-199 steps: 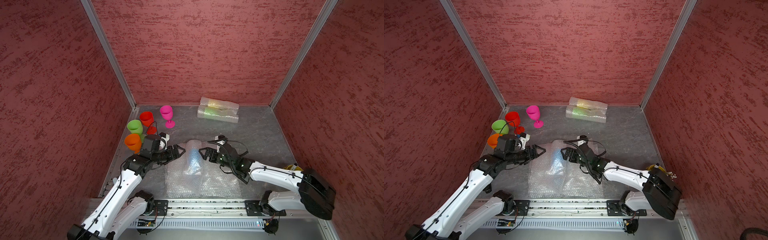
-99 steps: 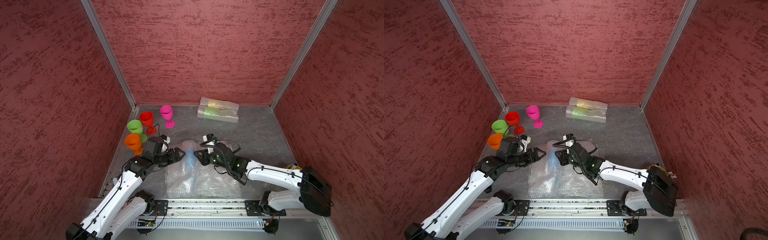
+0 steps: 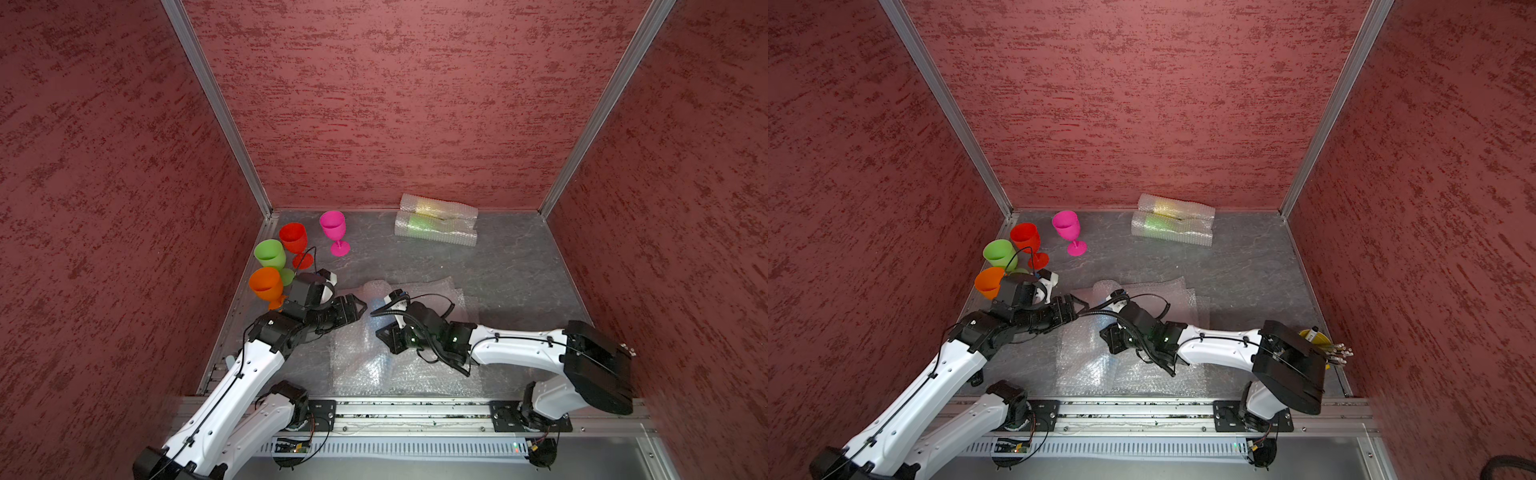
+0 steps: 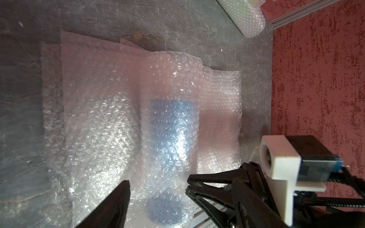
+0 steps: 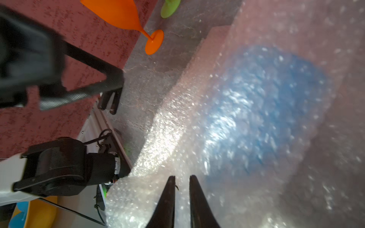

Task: Unpack wine glasses from bubble wrap
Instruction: Unwrap the bubble wrap.

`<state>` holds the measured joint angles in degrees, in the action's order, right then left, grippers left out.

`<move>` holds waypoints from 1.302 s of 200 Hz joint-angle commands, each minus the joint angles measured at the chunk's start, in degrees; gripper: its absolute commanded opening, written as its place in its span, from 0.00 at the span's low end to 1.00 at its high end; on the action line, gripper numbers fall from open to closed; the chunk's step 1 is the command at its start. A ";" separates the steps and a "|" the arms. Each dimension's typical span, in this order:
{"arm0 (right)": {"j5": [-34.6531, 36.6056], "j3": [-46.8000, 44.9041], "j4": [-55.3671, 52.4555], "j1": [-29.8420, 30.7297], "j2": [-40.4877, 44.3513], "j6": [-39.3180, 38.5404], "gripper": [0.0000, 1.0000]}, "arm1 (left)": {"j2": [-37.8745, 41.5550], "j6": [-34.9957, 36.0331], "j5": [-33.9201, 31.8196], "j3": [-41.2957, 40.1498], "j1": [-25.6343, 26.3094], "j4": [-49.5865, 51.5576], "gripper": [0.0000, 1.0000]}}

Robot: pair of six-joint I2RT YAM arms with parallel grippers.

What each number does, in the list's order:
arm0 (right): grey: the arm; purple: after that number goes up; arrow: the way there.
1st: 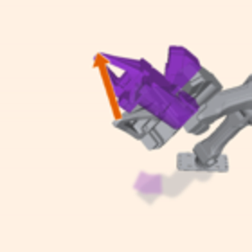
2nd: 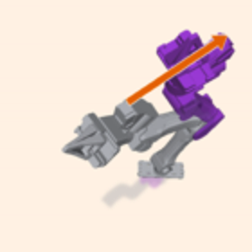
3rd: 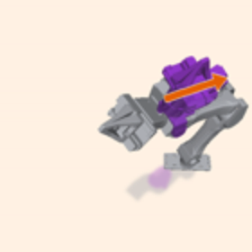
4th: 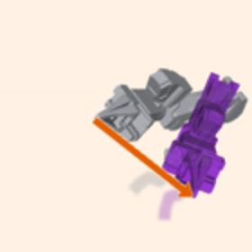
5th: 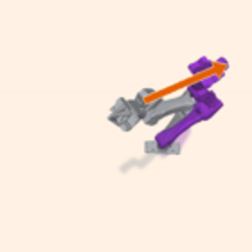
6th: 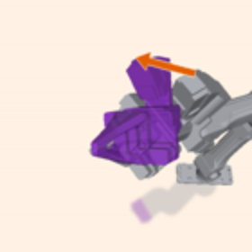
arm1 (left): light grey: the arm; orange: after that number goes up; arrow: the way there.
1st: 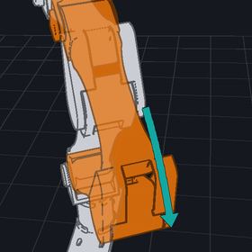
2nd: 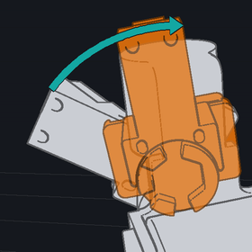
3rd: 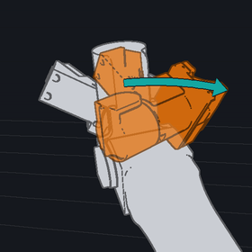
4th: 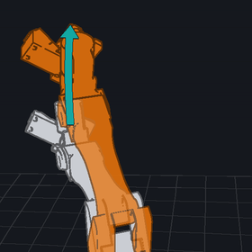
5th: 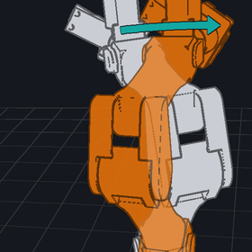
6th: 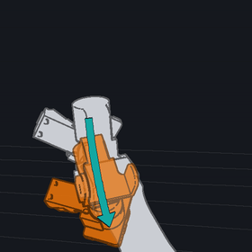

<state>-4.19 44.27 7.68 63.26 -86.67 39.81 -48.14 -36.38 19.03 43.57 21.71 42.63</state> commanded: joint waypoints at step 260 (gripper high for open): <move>11.29 -14.24 -12.22 -4.37 31.16 -0.73 0.53 | -23.40 -5.21 -16.31 1.81 32.91 -15.37 0.80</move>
<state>8.19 24.53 4.38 60.14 -54.52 42.19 -70.15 -42.35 3.09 44.73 53.69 29.80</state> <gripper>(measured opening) 0.491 0.800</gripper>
